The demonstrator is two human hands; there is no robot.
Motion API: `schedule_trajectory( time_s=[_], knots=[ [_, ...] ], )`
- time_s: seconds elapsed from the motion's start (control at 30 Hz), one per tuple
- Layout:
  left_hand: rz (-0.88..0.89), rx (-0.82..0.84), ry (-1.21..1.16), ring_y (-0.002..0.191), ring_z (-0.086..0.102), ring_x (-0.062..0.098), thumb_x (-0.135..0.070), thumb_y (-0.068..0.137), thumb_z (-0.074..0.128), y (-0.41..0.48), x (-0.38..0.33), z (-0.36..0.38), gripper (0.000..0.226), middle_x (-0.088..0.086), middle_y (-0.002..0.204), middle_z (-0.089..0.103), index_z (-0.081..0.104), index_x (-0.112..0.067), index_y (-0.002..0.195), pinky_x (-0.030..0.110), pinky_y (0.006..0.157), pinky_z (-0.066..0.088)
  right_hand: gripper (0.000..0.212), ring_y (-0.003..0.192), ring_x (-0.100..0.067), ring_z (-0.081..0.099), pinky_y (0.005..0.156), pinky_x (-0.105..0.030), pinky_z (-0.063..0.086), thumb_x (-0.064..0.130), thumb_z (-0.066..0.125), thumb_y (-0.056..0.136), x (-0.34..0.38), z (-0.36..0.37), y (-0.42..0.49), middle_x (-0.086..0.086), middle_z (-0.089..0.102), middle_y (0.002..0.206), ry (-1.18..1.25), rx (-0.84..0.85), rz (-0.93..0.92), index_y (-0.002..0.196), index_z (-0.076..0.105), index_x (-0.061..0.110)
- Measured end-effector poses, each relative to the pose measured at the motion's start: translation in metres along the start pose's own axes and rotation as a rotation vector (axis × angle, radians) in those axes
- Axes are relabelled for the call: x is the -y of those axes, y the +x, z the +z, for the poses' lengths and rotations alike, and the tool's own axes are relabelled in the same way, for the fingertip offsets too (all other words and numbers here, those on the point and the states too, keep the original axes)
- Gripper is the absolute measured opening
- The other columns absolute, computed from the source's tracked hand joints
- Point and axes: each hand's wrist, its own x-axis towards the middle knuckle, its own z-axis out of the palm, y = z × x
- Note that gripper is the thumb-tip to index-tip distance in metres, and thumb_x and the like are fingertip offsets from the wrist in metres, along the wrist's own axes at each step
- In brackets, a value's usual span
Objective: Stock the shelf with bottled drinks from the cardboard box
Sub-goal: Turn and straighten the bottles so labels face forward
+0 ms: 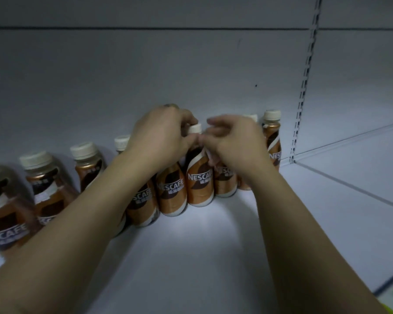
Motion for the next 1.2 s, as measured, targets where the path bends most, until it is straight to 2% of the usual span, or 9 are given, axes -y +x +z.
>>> schedule_trajectory(
  time_s=[0.13, 0.27, 0.33, 0.43, 0.53, 0.67, 0.8, 1.07, 1.2],
  knots=[
    [0.016, 0.028, 0.018, 0.098, 0.055, 0.02, -0.046, 0.082, 0.063, -0.003, -0.004, -0.003, 0.042, 0.0, 0.111, 0.06, 0.062, -0.025, 0.119, 0.037, 0.079, 0.047, 0.014, 0.07, -0.01, 0.069, 0.068, -0.031, 0.058, 0.027, 0.071, 0.081, 0.012, -0.039, 0.022, 0.007, 0.071, 0.08, -0.149, -0.292, -0.056, 0.095, 0.07, 0.026],
    [0.08, 0.051, 0.037, 0.119, 0.047, 0.023, -0.043, 0.085, 0.062, 0.012, -0.023, -0.006, 0.055, 0.003, 0.132, 0.052, 0.047, -0.028, 0.136, 0.038, 0.091, 0.04, 0.022, 0.081, -0.007, 0.065, 0.078, -0.03, 0.055, 0.026, 0.065, 0.085, -0.019, -0.07, 0.029, 0.011, 0.069, 0.092, -0.417, -0.3, -0.074, 0.106, 0.068, 0.026],
    [0.107, 0.159, 0.034, 0.123, 0.044, 0.023, -0.036, 0.088, 0.06, 0.027, -0.037, -0.002, 0.054, 0.003, 0.138, 0.048, 0.042, -0.03, 0.139, 0.038, 0.095, 0.038, 0.029, 0.085, -0.006, 0.063, 0.078, -0.02, 0.049, 0.025, 0.065, 0.086, -0.041, -0.076, 0.027, 0.007, 0.07, 0.102, -0.415, -0.307, -0.065, 0.115, 0.066, 0.023],
    [0.107, 0.299, 0.056, 0.112, 0.052, 0.023, -0.03, 0.09, 0.058, 0.042, -0.052, 0.009, 0.045, 0.003, 0.131, 0.053, 0.049, -0.028, 0.134, 0.033, 0.086, 0.042, 0.036, 0.078, 0.002, 0.059, 0.072, -0.008, 0.039, 0.024, 0.067, 0.086, -0.063, -0.072, 0.023, 0.008, 0.066, 0.102, -0.337, -0.278, -0.083, 0.122, 0.063, 0.022],
    [0.083, 0.268, 0.06, 0.103, 0.056, 0.021, -0.029, 0.089, 0.062, 0.049, -0.053, 0.019, 0.033, 0.004, 0.121, 0.059, 0.059, -0.026, 0.121, 0.032, 0.08, 0.044, 0.029, 0.07, 0.004, 0.06, 0.065, -0.002, 0.04, 0.023, 0.067, 0.086, -0.072, -0.069, 0.023, 0.018, 0.065, 0.085, -0.254, -0.336, -0.116, 0.115, 0.066, 0.025],
    [0.016, 0.227, 0.007, 0.102, 0.06, 0.02, -0.026, 0.085, 0.068, 0.054, -0.055, 0.022, 0.03, 0.003, 0.119, 0.064, 0.066, -0.026, 0.115, 0.03, 0.082, 0.046, 0.025, 0.073, -0.003, 0.061, 0.065, -0.018, 0.048, 0.035, 0.066, 0.084, -0.079, -0.085, 0.025, 0.011, 0.065, 0.086, -0.251, -0.527, -0.11, 0.107, 0.065, 0.025],
    [-0.004, 0.214, -0.008, 0.099, 0.062, 0.019, -0.026, 0.085, 0.068, 0.054, -0.056, 0.021, 0.03, 0.004, 0.116, 0.067, 0.068, -0.024, 0.115, 0.026, 0.077, 0.043, 0.027, 0.076, -0.01, 0.061, 0.072, -0.03, 0.053, 0.033, 0.07, 0.082, -0.084, -0.08, 0.022, 0.005, 0.067, 0.092, -0.316, -0.447, -0.124, 0.107, 0.067, 0.024],
    [-0.041, 0.243, 0.073, 0.096, 0.062, 0.022, -0.03, 0.083, 0.068, 0.059, -0.062, 0.02, 0.03, 0.005, 0.114, 0.067, 0.069, -0.023, 0.112, 0.027, 0.077, 0.046, 0.04, 0.094, -0.015, 0.064, 0.084, -0.034, 0.052, 0.036, 0.071, 0.081, -0.088, -0.053, 0.013, 0.002, 0.071, 0.105, -0.347, -0.152, -0.118, 0.119, 0.063, 0.025],
    [0.014, 0.236, 0.143, 0.086, 0.057, 0.019, -0.041, 0.081, 0.066, 0.069, -0.073, 0.024, 0.036, 0.001, 0.099, 0.059, 0.064, -0.021, 0.112, 0.032, 0.069, 0.046, 0.047, 0.098, -0.019, 0.059, 0.085, -0.038, 0.05, 0.041, 0.073, 0.077, -0.089, -0.046, 0.017, 0.0, 0.063, 0.108, -0.369, -0.195, -0.098, 0.117, 0.059, 0.021]
  ],
)
